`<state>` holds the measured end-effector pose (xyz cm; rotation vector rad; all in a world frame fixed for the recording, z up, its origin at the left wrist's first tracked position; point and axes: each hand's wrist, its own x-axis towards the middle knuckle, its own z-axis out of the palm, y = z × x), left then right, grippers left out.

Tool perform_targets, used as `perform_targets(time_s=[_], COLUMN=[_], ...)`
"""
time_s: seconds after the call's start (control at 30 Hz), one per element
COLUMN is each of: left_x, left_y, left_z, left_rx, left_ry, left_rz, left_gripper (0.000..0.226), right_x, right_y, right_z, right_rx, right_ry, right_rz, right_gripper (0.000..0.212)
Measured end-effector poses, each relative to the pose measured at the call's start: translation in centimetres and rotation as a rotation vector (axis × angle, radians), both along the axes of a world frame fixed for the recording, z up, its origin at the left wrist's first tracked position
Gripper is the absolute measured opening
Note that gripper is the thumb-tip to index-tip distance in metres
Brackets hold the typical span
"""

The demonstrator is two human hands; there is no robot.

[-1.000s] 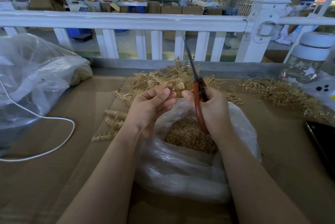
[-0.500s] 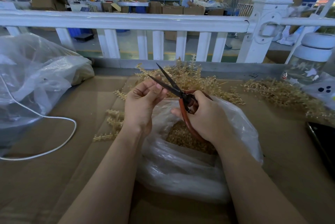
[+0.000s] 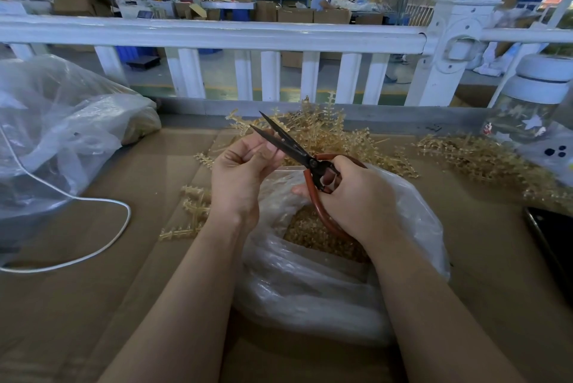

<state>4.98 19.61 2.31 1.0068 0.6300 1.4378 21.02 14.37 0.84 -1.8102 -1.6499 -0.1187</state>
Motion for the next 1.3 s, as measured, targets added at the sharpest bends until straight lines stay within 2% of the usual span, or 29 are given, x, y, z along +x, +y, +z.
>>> perform_targets(time_s=[0.13,0.33,0.5,0.67,0.8,0.87,1.1,1.3], left_x=[-0.06,-0.07,-0.1,-0.22,-0.21,-0.09,-0.09,-0.09], left_y=[0.03,-0.05,-0.06,-0.08,-0.15,-0.26,-0.27,-0.08], left_z=[-0.02,-0.05,-0.01,0.09,0.09,0.09,0.1,-0.06], left_rx=[0.002,-0.002,0.003,-0.019,-0.028,0.002,0.04,0.028], left_ry=[0.003,-0.024,-0.024,-0.039,0.02,0.064,0.093,0.096], left_rz=[0.01,-0.001,-0.013,-0.035,-0.041,-0.041,-0.069,-0.069], left_gripper=[0.012,0.011,0.012,0.024,0.009,0.014,0.026,0.01], right_x=[-0.05,-0.12,-0.2,-0.15,-0.13,-0.17,-0.12,-0.01], right_y=[-0.11,-0.26,-0.31,-0.15,-0.2,-0.29,-0.32,-0.26], right_z=[0.16,0.18,0.19,0.15,0.19,0.24,0.15,-0.01], right_rx=[0.005,0.024,0.029,0.012,0.027,0.039,0.064,0.075], right_ry=[-0.006,0.004,0.038,0.059,0.017,0.011,-0.015,-0.025], right_rz=[0.015,0.023,0.049,0.051,0.022,0.026,0.029,0.002], right_gripper=[0.076,0.07,0.074,0.071,0.076,0.081,0.076,0.078])
